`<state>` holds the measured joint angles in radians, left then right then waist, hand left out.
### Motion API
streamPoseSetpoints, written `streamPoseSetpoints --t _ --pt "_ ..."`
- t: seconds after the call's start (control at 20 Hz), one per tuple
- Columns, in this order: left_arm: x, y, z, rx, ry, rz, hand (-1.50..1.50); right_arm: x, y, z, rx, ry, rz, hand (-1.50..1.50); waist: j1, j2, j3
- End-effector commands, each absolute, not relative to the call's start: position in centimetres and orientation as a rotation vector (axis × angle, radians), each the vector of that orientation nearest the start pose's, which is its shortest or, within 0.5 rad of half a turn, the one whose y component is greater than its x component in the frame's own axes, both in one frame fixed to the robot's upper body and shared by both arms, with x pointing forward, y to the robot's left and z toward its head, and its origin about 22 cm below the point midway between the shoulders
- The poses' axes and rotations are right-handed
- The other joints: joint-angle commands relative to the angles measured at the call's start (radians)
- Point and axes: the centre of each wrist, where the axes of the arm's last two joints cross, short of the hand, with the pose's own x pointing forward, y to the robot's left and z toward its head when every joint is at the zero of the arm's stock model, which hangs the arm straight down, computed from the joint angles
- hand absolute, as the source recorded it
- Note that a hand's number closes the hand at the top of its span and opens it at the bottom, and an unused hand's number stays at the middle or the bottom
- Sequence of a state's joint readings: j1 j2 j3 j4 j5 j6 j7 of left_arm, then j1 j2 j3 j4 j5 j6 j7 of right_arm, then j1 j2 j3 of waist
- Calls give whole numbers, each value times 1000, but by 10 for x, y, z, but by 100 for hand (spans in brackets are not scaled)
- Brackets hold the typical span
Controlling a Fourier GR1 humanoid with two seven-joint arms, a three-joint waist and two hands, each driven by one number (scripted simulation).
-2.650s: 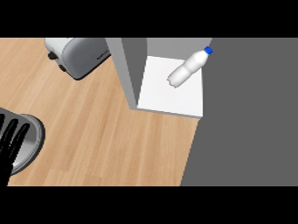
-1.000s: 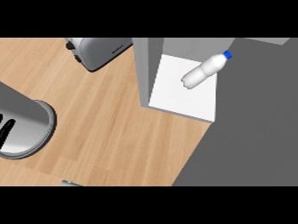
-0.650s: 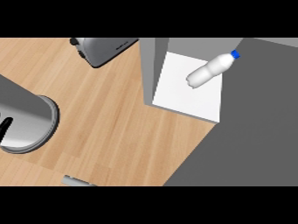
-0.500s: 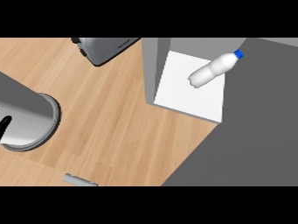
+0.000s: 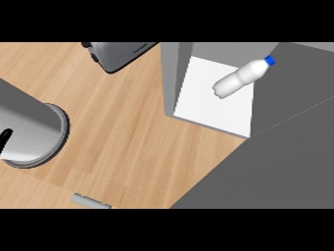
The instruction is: Pick up the bottled water, place it into the cabinet and close the cabinet
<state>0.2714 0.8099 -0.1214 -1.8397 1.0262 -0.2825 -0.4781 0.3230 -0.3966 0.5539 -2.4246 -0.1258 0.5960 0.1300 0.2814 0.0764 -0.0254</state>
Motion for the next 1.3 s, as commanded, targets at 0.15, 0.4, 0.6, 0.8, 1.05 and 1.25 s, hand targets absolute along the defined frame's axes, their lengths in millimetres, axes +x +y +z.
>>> streamPoseSetpoints --t 0.15,0.4,0.6,0.8,1.05,1.25 --pt "179 352 76 -598 -1867 24 -150 140 -175 133 630 -1604 1075 150 1 -11 1" --pt "179 357 72 -578 -1852 50 -150 168 -163 132 567 -1583 1047 150 -13 -12 4" --pt "178 357 72 -588 -1851 48 -150 196 -150 130 541 -1541 1023 150 -5 -18 6" --pt "180 359 71 -585 -1858 49 -150 223 -131 134 540 -1519 1006 150 -15 -20 9" --pt "173 363 65 -563 -1848 77 -150 263 -109 153 432 -1576 854 150 -42 -34 13" --pt "171 369 65 -547 -1860 84 -150 297 -97 163 336 -1593 707 150 -64 -33 17"
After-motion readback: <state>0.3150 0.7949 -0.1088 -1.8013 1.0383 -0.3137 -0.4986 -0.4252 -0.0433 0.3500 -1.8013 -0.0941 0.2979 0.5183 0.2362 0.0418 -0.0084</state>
